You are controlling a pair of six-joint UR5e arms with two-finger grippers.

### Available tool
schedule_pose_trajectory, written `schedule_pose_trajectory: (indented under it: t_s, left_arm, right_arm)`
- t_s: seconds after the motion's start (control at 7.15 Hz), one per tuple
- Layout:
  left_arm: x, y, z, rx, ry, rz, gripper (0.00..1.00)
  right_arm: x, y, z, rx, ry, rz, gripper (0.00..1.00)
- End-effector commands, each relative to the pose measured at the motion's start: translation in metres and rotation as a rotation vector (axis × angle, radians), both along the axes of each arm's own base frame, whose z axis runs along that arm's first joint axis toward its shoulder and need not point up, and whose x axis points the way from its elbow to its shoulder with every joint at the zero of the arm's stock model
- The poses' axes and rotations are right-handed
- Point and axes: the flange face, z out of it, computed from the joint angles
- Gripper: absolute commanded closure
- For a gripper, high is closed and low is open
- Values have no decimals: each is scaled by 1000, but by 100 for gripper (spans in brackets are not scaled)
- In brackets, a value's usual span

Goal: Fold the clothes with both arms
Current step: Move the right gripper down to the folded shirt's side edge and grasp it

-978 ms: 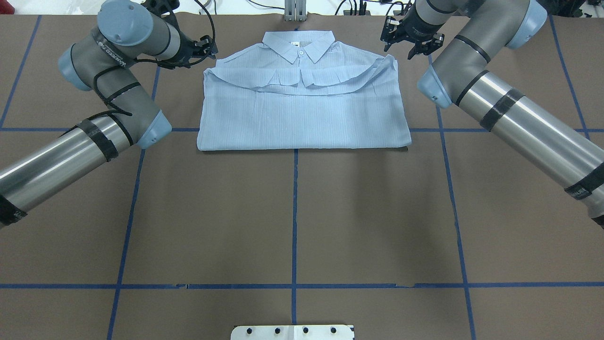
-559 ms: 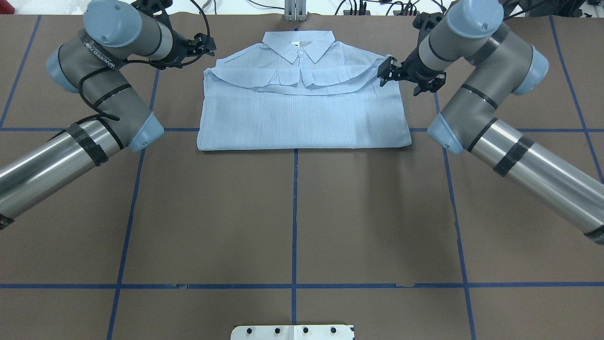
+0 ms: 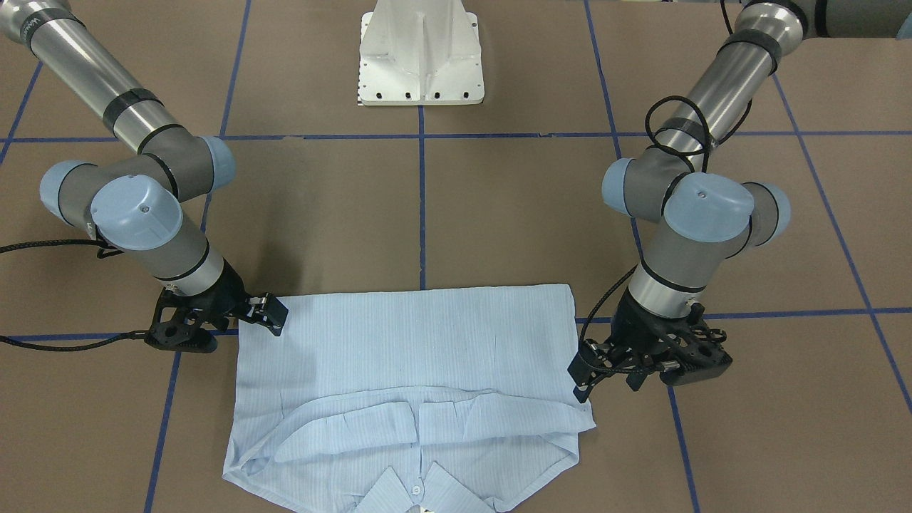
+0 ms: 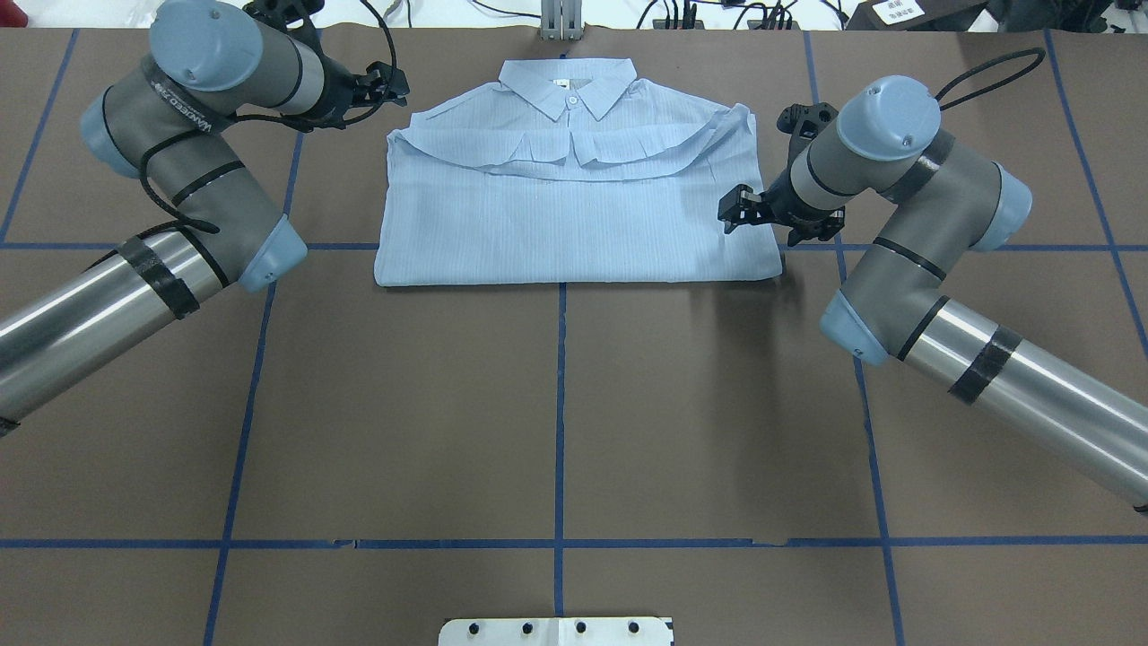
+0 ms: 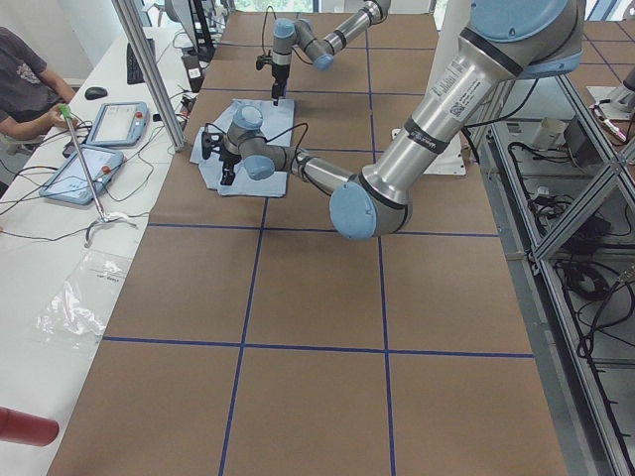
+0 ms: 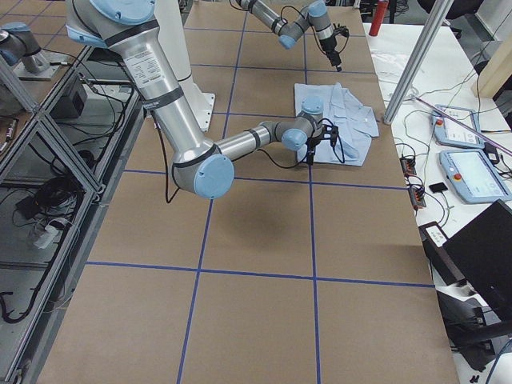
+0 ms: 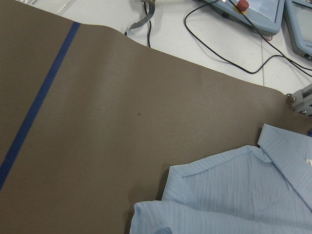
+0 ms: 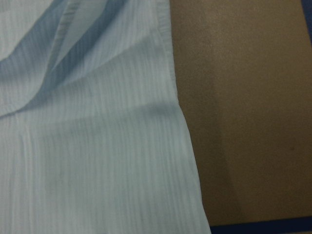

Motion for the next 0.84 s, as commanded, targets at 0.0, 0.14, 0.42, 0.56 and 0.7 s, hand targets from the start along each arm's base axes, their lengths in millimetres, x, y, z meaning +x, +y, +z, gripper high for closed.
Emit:
schedule_pose_trajectory:
  t_s: [0.0, 0.14, 0.42, 0.56, 0.7]
  left_arm:
    - [0, 1, -2, 2, 3, 0, 0]
    - [0, 1, -2, 2, 3, 0, 0]
    - [-1, 1, 0, 1, 2, 0, 0]
    - [-1, 1, 0, 1, 2, 0, 0]
    - [-1, 1, 0, 1, 2, 0, 0]
  right_arm:
    - [-7, 10, 9, -11, 7, -19, 2]
    - [-8, 12, 9, -13, 5, -25, 6]
    - [-6, 17, -4, -27, 0, -39, 30]
    - [-4, 19, -5, -28, 1, -40, 70]
    - [-5, 23, 1, -30, 7, -46, 97]
